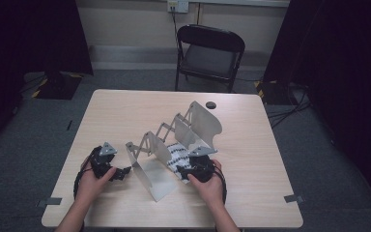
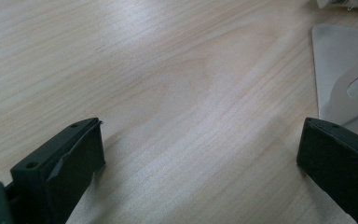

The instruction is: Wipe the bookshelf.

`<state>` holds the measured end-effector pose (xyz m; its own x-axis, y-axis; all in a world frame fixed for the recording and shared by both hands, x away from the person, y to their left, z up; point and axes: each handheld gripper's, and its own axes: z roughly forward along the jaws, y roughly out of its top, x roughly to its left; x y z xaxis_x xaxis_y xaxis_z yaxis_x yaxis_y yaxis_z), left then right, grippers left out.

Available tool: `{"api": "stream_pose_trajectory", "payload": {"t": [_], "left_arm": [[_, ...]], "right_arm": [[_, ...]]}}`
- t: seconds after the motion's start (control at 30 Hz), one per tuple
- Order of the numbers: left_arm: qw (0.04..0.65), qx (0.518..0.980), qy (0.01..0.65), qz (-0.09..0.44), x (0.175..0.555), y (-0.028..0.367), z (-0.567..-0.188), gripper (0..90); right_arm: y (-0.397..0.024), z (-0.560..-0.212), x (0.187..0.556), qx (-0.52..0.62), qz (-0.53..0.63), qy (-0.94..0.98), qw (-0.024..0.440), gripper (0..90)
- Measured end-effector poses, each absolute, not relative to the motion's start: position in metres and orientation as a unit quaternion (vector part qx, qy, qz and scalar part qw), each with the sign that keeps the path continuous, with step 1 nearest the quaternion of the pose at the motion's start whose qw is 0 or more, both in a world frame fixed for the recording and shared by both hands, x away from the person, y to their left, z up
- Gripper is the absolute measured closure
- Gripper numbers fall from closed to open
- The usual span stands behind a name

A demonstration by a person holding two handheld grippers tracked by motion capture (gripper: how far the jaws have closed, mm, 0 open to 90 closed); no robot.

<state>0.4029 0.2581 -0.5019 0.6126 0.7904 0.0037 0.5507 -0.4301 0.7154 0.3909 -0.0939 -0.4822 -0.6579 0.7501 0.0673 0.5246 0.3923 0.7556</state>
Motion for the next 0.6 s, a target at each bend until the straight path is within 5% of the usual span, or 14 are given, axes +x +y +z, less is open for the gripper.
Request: {"api": "stream_pose_trajectory", "payload": {"t": [0.13, 0.33, 0.6], "left_arm": [[0.348, 0.828, 0.405, 0.172, 0.403, 0.258, -0.502, 0.2], [0.348, 0.828, 0.405, 0.172, 0.403, 0.258, -0.502, 0.2], [0.349, 0.827, 0.406, 0.171, 0.403, 0.258, -0.502, 0.2]], "right_arm": [[-0.091, -0.495, 0.389, 0.386, 0.383, 0.825, 0.153, 34.5], [-0.097, -0.492, 0.392, 0.391, 0.381, 0.826, 0.140, 71.0], [-0.104, -0.474, 0.393, 0.387, 0.389, 0.823, 0.147, 75.6]]}}
